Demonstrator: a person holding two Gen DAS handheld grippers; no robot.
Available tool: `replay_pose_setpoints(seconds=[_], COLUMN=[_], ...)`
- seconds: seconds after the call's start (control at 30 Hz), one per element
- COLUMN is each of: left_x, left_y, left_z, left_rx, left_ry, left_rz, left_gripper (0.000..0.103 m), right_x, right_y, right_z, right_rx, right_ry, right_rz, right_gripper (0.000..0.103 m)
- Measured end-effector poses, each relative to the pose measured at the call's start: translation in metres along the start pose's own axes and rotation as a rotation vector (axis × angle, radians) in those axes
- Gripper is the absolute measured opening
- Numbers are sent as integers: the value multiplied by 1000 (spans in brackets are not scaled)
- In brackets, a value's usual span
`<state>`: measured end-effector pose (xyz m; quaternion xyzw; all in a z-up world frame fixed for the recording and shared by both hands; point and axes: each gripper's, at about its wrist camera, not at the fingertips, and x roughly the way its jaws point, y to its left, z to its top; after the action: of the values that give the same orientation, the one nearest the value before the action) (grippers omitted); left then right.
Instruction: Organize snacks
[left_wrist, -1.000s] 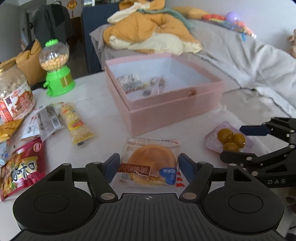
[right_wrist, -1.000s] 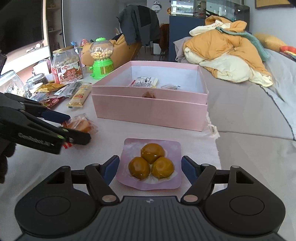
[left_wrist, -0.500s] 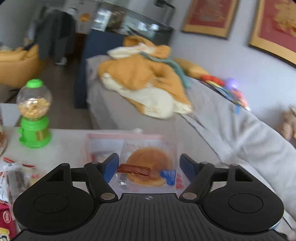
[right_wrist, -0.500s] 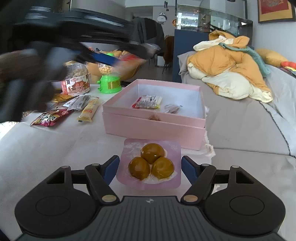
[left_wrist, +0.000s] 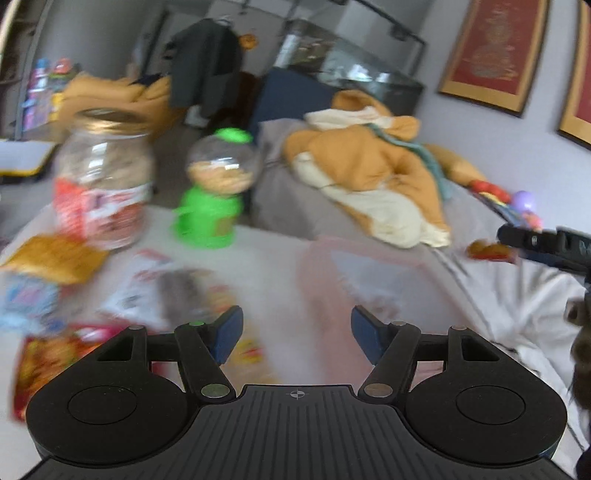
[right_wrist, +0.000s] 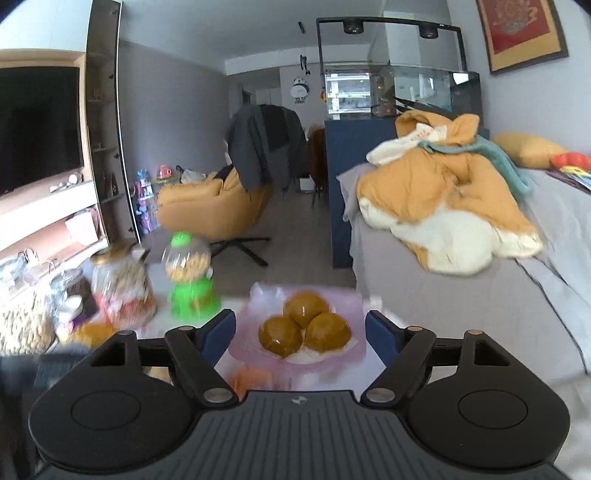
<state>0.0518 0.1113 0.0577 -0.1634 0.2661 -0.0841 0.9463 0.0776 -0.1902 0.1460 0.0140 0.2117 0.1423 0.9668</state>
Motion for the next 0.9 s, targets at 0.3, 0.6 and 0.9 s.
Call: replay_pose_setpoints(seconds=[0.3, 0.6, 0.9], left_x=[-29, -26, 64], left_y=[77, 81, 56], left_z=[-6, -2, 21], left_rx=[-61, -42, 68], left_ry=[-39, -20, 96], left_rz=[145, 100, 138], left_gripper=[71, 71, 68], right_x=[4, 54, 112], right_y=[50, 102, 112], right_z=[-69, -101, -92], right_rx=[-205, -243, -175], right_ry=[159, 291, 328], right_rz=[77, 168, 179], right_gripper=[78, 77, 77])
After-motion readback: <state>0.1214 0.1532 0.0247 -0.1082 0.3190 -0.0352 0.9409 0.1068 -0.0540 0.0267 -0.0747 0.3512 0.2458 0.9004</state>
